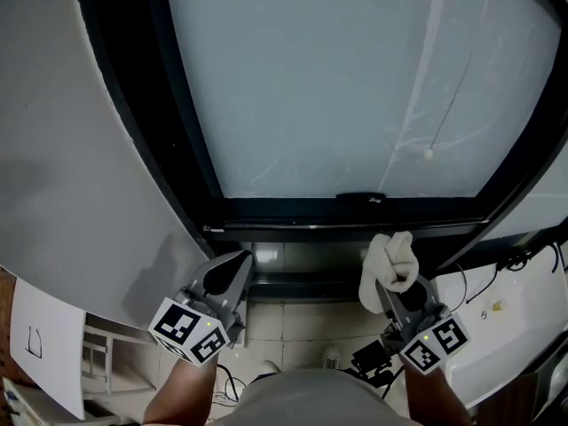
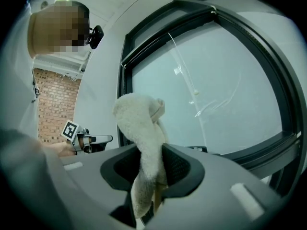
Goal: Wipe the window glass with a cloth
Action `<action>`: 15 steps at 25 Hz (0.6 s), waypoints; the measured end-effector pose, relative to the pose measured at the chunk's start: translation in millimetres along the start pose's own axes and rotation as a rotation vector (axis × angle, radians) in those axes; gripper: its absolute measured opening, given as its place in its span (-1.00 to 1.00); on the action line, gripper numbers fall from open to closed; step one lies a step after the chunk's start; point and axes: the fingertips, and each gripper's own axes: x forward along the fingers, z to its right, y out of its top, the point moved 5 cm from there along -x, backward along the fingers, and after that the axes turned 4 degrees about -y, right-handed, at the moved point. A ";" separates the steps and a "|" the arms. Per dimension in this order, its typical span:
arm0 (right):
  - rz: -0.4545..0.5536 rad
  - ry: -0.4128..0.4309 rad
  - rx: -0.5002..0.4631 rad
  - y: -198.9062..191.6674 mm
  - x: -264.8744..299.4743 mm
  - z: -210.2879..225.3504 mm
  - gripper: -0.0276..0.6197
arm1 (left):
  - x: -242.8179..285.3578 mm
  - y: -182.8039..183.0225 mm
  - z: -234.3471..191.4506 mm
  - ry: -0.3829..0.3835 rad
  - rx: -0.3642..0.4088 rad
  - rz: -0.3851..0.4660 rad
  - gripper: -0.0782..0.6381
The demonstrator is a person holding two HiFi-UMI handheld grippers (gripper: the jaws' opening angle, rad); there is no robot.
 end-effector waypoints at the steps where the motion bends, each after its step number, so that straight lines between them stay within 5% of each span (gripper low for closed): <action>1: 0.000 0.000 0.002 -0.3 -0.7 -0.1 -0.55 | 0.1 0.0 0.6 0.000 0.003 -0.002 -0.73; 15: -0.014 0.011 0.011 -8.0 4.6 -1.4 -0.55 | 7.4 -7.0 7.5 -0.002 -0.002 -0.010 -0.73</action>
